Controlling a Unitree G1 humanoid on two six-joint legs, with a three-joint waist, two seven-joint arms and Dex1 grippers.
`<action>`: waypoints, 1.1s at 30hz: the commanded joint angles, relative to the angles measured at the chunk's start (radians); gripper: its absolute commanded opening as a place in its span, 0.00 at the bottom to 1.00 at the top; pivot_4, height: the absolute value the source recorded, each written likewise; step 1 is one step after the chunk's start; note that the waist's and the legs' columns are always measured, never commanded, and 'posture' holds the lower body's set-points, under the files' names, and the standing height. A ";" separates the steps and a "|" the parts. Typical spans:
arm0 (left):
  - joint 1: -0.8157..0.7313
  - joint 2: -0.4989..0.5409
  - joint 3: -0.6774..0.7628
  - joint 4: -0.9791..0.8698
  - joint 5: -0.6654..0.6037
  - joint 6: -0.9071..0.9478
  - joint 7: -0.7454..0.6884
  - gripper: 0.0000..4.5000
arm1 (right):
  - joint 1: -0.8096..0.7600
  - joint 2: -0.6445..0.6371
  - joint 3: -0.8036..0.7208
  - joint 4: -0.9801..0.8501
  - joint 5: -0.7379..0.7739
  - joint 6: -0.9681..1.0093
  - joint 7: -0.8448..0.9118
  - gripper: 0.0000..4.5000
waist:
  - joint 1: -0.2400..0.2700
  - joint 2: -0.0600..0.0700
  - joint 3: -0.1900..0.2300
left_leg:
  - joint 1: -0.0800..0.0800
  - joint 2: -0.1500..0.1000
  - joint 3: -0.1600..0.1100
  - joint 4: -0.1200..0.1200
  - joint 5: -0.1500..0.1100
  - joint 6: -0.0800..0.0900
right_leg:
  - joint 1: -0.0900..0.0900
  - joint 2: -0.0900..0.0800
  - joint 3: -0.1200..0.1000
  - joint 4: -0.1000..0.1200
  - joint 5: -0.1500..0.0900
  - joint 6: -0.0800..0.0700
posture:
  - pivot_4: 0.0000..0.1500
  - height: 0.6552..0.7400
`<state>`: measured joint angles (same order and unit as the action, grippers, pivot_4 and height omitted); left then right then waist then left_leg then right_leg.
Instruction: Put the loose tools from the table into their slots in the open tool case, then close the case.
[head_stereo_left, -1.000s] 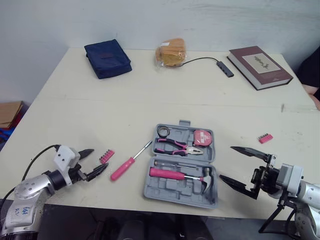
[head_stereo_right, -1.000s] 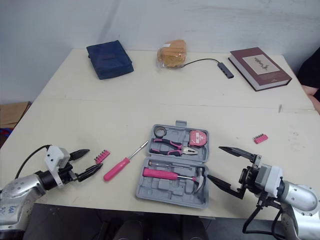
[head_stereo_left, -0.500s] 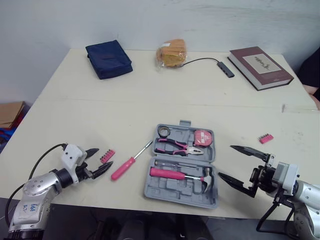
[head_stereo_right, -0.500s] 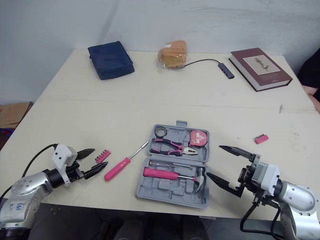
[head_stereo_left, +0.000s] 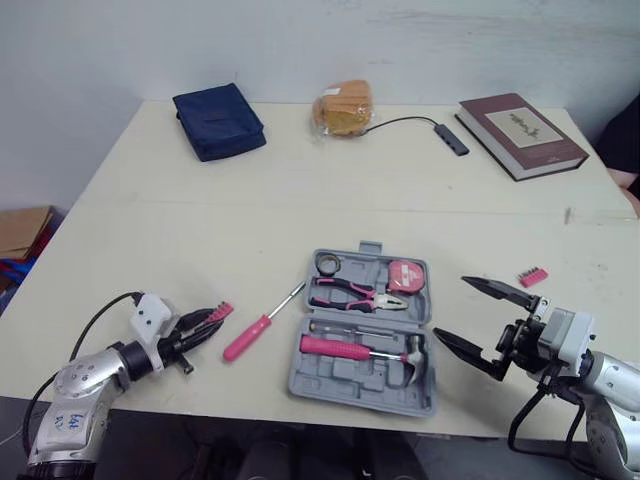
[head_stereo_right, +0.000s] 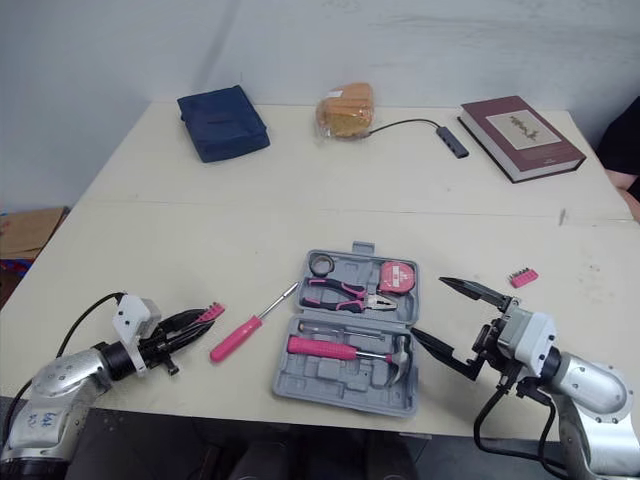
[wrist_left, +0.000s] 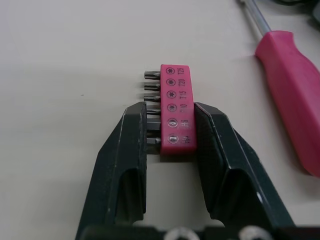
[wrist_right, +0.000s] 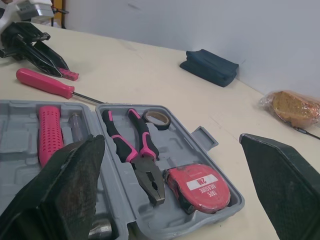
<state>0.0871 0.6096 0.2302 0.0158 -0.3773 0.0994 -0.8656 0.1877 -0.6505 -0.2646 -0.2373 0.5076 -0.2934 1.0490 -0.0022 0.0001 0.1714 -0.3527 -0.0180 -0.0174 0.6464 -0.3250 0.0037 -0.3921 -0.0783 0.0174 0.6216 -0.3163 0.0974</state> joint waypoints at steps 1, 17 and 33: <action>-0.047 0.086 -0.006 -0.079 0.011 -0.051 -0.089 0.16 | 0.010 -0.027 -0.062 -0.024 0.021 0.003 0.001 1.00 | 0.001 -0.005 0.003 | 0.000 0.000 0.000 0.000 0.000 0.000 | 0.000 0.000 0.000 0.000 0.000 0.000 | 1.00 1.00; -0.381 0.208 -0.467 -0.474 -0.003 0.380 -0.276 0.16 | 0.116 -0.084 -0.026 0.003 0.083 0.039 0.254 1.00 | -0.006 -0.005 0.005 | 0.000 0.000 0.000 0.002 0.000 0.000 | 0.000 0.002 0.000 0.001 0.000 0.001 | 1.00 1.00; -0.458 0.214 -0.674 -0.531 0.221 0.543 -0.150 0.16 | 0.134 -0.038 -0.038 -0.022 0.090 0.042 0.202 1.00 | 0.000 -0.006 0.005 | -0.001 0.000 0.000 0.002 0.000 0.000 | 0.000 0.002 0.001 0.002 0.000 0.001 | 1.00 1.00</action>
<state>-0.3655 0.8227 -0.4159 -0.5026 -0.1902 0.6273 -1.0209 0.3291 -0.6891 -0.2838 -0.2281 0.5821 -0.2475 1.2609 -0.0023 -0.0061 0.1764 -0.3534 -0.0182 -0.0175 0.6487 -0.3248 0.0038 -0.3918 -0.0762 0.0183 0.6233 -0.3158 0.0984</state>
